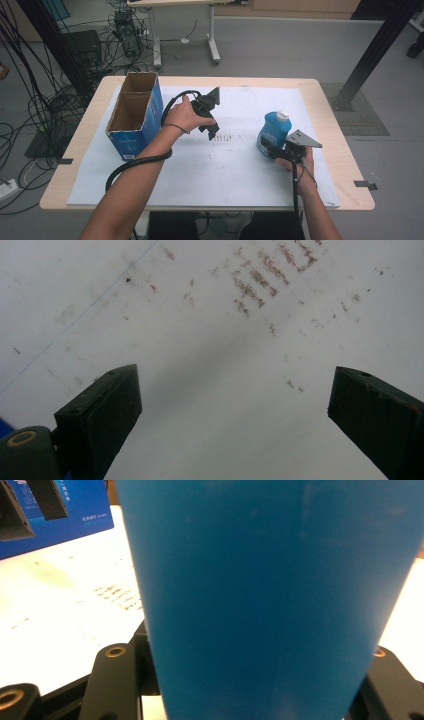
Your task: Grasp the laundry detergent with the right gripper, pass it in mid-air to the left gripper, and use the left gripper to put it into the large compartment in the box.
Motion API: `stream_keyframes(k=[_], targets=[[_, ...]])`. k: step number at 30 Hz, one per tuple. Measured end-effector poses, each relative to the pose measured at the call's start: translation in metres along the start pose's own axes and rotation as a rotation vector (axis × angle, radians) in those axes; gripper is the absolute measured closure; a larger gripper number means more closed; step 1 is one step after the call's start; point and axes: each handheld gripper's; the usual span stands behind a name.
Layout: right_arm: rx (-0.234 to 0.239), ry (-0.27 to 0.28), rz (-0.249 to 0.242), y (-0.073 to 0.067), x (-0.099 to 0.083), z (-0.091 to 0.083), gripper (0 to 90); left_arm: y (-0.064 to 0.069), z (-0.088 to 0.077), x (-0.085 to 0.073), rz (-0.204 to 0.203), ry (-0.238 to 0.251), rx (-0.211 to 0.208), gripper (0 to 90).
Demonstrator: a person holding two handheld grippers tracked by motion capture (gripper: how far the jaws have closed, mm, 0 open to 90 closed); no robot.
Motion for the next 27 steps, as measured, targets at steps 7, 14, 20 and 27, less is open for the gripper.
stream_keyframes(k=[7,14,20,27], targets=[[0.003,-0.003,0.000,0.001,0.001,0.000,41.9,0.002,-0.005,-0.004,0.008,0.010,-0.010,7.4],[0.014,-0.009,-0.007,0.003,0.004,-0.004,42.0,0.000,-0.017,-0.012,0.006,0.039,-0.027,7.4],[0.022,-0.006,-0.007,0.006,0.008,-0.008,42.0,0.004,-0.026,-0.019,0.022,0.055,-0.017,7.4],[0.048,-0.012,-0.002,0.011,0.015,-0.012,42.0,0.005,-0.035,-0.030,0.040,0.075,-0.022,7.4]])
Point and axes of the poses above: each handheld gripper's, and its own axes: z roughly forward along the jaws, x roughly out of its top, y roughly to its right, and after that the axes turned 12 degrees about x, right-handed
